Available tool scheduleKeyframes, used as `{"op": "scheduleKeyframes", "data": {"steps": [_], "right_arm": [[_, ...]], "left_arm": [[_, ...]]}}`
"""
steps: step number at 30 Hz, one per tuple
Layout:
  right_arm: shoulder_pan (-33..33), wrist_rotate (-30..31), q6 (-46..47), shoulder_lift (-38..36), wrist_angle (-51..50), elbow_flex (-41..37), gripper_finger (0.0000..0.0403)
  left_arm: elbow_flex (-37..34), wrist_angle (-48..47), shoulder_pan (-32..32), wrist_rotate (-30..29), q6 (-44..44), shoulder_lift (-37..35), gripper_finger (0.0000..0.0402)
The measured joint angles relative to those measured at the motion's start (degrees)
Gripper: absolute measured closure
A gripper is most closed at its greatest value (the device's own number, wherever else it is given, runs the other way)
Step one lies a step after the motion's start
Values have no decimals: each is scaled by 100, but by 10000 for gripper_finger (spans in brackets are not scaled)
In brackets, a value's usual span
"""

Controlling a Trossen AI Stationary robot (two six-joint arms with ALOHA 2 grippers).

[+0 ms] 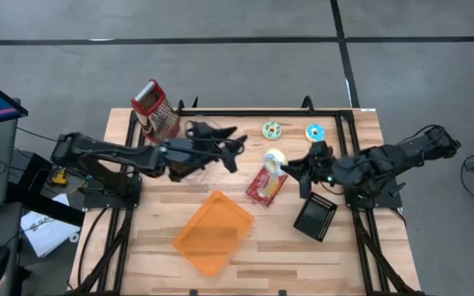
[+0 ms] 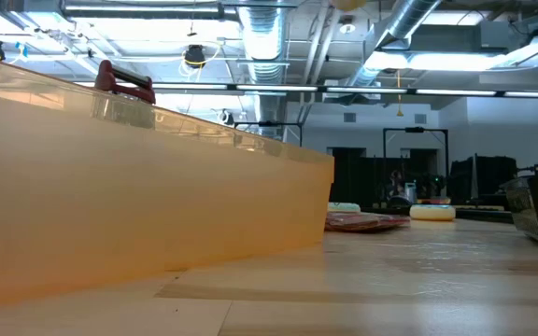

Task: Pick & Place Food Item
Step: Put the white donut into the black basket

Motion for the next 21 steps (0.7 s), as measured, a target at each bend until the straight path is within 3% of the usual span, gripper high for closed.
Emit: {"op": "scheduleKeyframes", "data": {"steps": [8, 14, 21], "right_arm": [[1065, 83, 2056, 0, -2001, 0, 334], [2271, 482, 4145, 6, -3396, 0, 346], [3378, 621, 6262, 9, -4055, -427, 349]], "left_arm": [[-67, -699, -40, -19, 122, -584, 170], [-640, -725, -138, -37, -658, -660, 170], [-1495, 549, -260, -37, -1374, -588, 170]]}}
